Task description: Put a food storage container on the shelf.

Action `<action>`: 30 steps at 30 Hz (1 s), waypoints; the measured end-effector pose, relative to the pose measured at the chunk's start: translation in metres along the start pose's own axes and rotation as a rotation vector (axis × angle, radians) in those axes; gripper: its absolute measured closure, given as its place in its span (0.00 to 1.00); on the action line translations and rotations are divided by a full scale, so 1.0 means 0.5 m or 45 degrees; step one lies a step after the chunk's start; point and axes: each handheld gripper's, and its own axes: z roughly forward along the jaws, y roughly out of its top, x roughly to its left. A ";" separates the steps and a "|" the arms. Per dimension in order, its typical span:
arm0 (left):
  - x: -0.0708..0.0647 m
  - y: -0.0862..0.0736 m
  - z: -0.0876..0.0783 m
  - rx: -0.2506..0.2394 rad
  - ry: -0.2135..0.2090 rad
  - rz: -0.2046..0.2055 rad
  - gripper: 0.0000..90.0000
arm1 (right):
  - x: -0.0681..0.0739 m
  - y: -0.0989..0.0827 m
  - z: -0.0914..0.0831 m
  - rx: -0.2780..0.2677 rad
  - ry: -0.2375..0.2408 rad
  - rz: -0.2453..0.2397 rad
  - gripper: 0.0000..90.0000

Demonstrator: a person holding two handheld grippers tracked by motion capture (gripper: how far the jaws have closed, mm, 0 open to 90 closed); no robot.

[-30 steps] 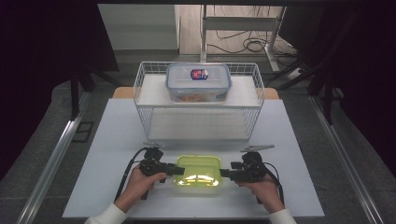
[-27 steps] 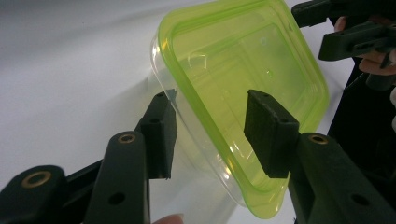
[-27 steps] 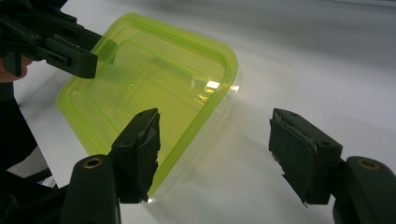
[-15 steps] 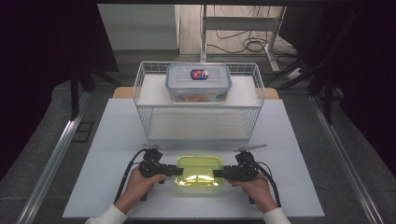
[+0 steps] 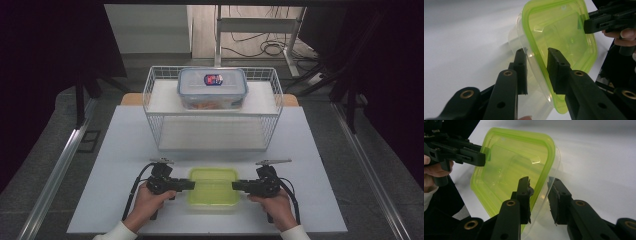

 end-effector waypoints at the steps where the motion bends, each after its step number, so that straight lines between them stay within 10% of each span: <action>1: -0.002 -0.002 -0.002 -0.001 0.004 0.007 0.79 | 0.002 -0.001 -0.001 -0.002 -0.002 -0.005 0.80; 30: -0.027 -0.023 -0.033 -0.081 -0.015 0.119 0.86 | 0.024 -0.020 -0.038 -0.127 0.071 -0.121 0.89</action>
